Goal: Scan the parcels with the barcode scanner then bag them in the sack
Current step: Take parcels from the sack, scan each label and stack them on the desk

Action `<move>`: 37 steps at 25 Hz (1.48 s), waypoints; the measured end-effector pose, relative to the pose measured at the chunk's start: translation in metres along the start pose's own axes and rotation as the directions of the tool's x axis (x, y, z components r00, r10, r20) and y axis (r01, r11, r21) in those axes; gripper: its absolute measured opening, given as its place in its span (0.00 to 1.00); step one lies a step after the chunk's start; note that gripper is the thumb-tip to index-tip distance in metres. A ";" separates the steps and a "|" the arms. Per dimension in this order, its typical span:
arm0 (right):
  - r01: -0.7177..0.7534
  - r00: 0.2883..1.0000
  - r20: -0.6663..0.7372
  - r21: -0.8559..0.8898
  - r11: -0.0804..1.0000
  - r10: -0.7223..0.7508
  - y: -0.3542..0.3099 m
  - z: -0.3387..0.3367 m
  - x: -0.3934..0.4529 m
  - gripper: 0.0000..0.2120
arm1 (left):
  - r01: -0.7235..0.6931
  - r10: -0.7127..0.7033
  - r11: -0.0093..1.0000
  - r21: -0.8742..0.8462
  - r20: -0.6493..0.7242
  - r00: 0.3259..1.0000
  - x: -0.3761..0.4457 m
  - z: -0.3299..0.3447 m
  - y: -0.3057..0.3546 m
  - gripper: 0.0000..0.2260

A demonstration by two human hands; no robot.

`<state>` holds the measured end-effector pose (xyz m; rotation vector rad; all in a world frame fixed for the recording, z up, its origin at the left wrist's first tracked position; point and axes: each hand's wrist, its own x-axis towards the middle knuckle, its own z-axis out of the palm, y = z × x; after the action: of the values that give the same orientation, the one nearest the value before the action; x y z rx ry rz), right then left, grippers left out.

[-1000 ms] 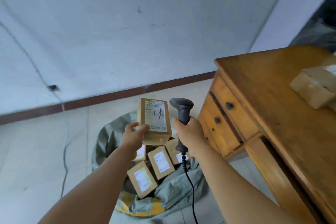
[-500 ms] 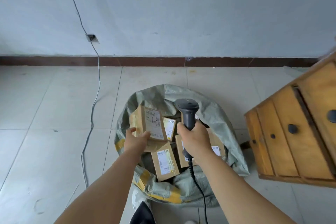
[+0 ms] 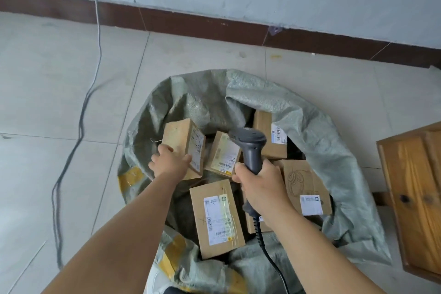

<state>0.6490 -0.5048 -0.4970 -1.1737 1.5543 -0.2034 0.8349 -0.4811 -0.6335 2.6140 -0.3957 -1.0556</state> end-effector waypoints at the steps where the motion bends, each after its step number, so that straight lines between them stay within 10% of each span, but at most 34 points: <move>1: -0.005 1.000 0.004 0.003 1.000 0.005 0.010 0.004 0.009 0.06 | -0.006 0.006 1.000 -0.017 0.016 1.000 0.011 0.013 -0.002 0.24; 8: -0.031 0.999 -0.018 0.014 0.999 0.032 0.027 -0.010 0.010 0.07 | -0.154 0.149 0.988 0.016 0.170 0.974 -0.015 0.033 -0.009 0.22; 21: 0.089 0.951 -0.309 0.290 0.953 0.006 -0.113 -0.234 -0.238 0.07 | -0.411 0.515 0.828 -0.381 0.228 0.826 -0.373 -0.116 0.171 0.21; 30: 0.188 0.800 -0.585 0.451 0.872 0.130 -0.126 -0.355 -0.405 0.07 | -0.601 0.735 0.674 -0.430 0.476 0.484 -0.555 -0.121 0.245 0.22; 37: 0.299 0.538 -0.777 0.537 0.789 0.326 -0.093 -0.396 -0.558 0.08 | -0.729 0.728 0.523 -0.442 0.677 0.112 -0.700 -0.104 0.234 0.23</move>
<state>0.3104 -0.3056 0.0717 -0.4695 2.0728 -1.3770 0.3900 -0.4290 -0.0383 1.2240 -1.6908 -1.6914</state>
